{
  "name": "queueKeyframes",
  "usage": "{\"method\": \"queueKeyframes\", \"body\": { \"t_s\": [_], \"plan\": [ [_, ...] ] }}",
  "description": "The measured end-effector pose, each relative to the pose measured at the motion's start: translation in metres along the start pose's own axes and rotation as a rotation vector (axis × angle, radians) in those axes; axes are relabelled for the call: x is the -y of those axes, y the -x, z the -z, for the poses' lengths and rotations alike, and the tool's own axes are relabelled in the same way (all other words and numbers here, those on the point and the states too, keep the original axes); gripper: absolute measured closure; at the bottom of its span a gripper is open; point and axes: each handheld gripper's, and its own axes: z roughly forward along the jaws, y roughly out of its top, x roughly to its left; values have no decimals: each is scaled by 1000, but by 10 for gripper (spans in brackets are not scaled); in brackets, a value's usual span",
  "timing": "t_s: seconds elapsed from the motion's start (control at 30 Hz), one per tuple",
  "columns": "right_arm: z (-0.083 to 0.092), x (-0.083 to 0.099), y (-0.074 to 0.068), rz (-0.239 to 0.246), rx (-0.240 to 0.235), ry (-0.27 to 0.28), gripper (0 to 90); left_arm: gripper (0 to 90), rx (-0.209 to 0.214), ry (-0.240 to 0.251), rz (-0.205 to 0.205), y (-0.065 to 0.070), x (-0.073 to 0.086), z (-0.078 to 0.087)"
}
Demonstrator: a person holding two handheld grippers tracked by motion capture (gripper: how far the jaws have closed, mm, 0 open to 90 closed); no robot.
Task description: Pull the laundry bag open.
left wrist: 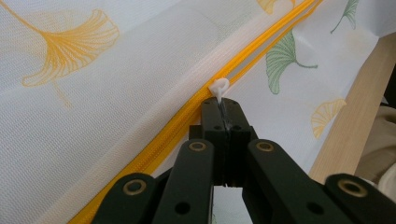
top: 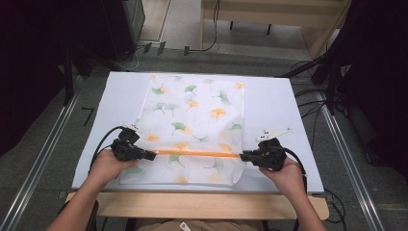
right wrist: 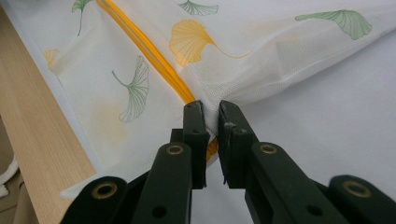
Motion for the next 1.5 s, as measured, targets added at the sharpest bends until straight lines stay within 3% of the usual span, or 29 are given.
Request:
{"method": "queueKeyframes", "body": {
  "t_s": [0.7, 1.0, 1.5],
  "plan": [
    [0, 0, 0, 0, -7, 0, 845, 900, 2, -3, 1, -3, 3, 5],
    [-1, 0, 1, 0, -8, -6, 844, 900, -31, 13, 36, -17, 18, 21],
    [-2, 0, 1, -3, -8, -13, 844, 900, -25, 14, 48, -19, 20, 23]
  ]
}}
